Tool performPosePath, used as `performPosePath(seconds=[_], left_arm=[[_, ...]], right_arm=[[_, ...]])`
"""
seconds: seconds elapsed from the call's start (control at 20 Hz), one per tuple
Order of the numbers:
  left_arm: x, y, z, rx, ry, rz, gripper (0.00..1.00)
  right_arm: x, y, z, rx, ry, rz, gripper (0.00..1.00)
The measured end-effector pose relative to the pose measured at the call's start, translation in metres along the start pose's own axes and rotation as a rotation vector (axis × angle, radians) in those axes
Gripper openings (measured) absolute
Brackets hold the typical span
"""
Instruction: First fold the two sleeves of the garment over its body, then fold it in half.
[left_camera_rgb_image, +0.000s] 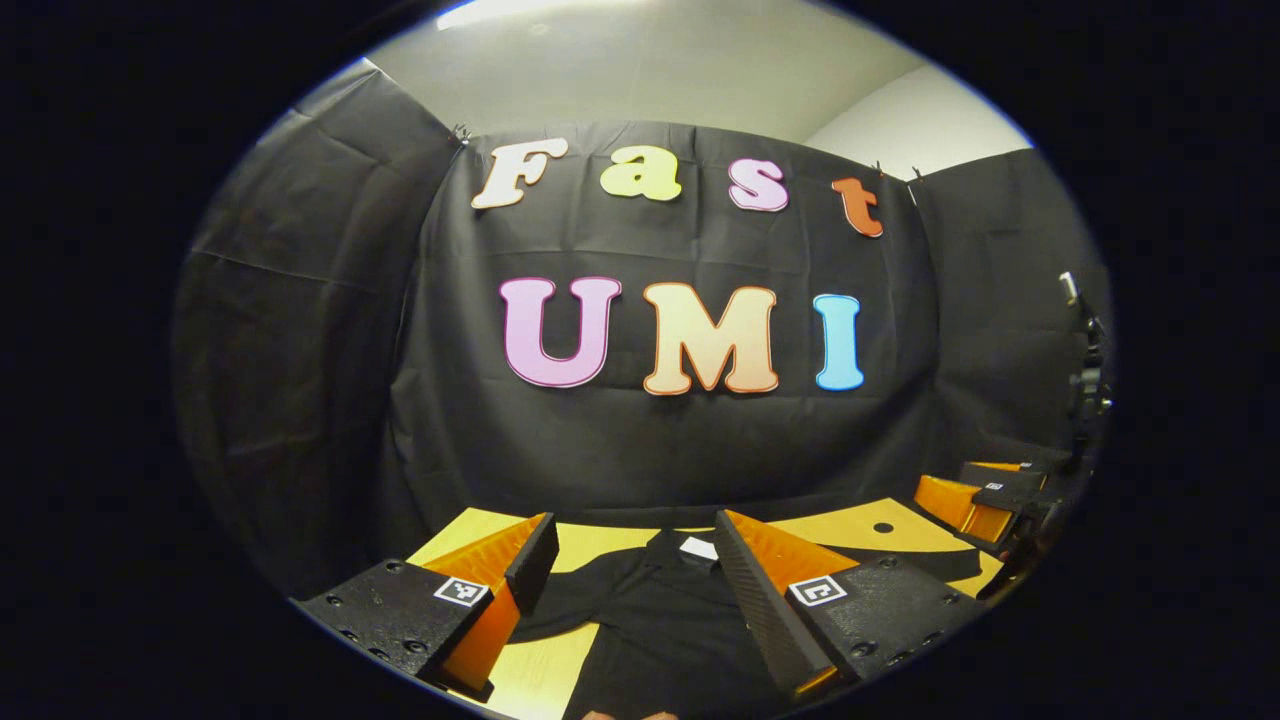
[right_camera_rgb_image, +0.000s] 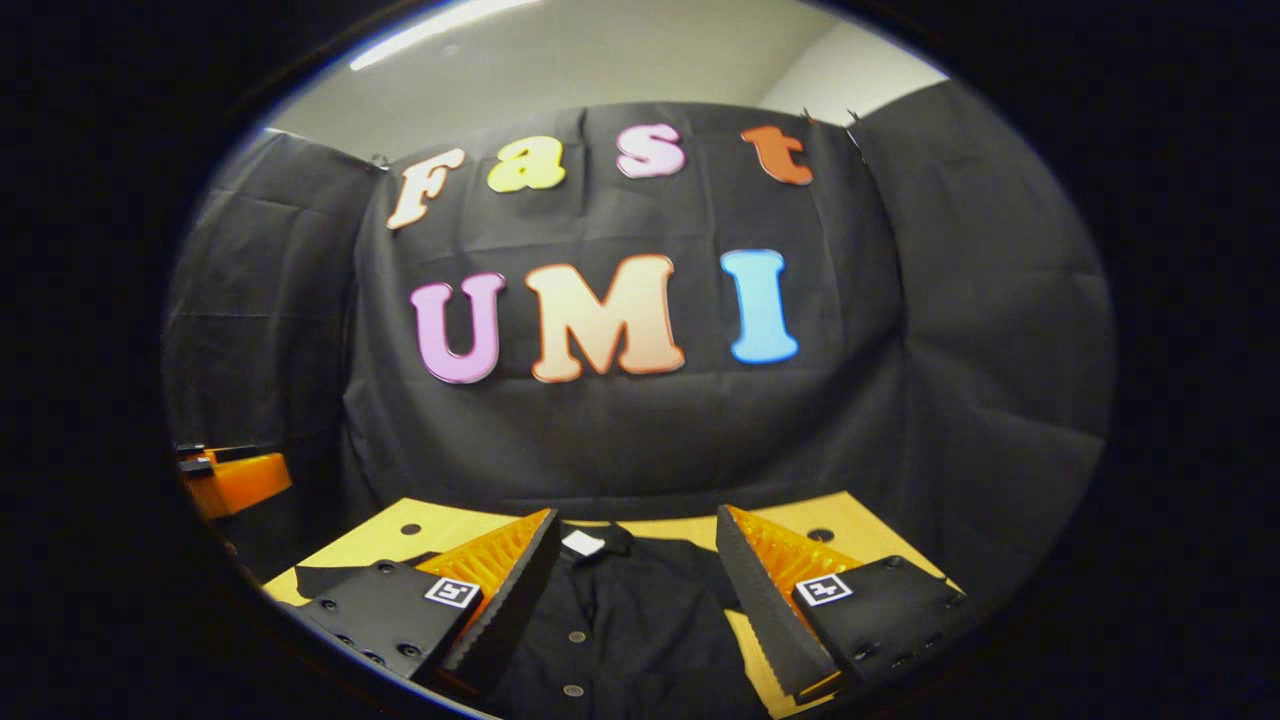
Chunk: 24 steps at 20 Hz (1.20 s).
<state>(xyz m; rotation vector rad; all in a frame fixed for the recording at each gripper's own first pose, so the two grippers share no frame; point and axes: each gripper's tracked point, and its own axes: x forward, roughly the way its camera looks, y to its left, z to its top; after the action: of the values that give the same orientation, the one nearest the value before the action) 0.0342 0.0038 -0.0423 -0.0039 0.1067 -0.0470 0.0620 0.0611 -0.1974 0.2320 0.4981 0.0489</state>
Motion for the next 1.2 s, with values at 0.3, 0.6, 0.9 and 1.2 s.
performPosePath(seconds=[0.3, 0.6, 0.9, 1.2], left_arm=[[0.003, -0.006, -0.016, 0.016, 0.06, 0.006, 0.93], [0.008, -0.019, -0.027, 0.037, 0.11, 0.008, 0.92], [0.012, -0.031, -0.034, 0.052, 0.14, 0.003, 0.93], [0.013, -0.034, -0.038, 0.059, 0.161, 0.011, 0.93]], right_arm=[[0.042, -0.119, -0.067, 0.073, 0.204, -0.193, 1.0], [0.069, -0.222, -0.138, 0.219, 0.436, -0.35, 0.98], [0.067, -0.294, -0.187, 0.332, 0.606, -0.469, 0.99], [0.082, -0.332, -0.22, 0.472, 0.711, -0.529, 0.99]])
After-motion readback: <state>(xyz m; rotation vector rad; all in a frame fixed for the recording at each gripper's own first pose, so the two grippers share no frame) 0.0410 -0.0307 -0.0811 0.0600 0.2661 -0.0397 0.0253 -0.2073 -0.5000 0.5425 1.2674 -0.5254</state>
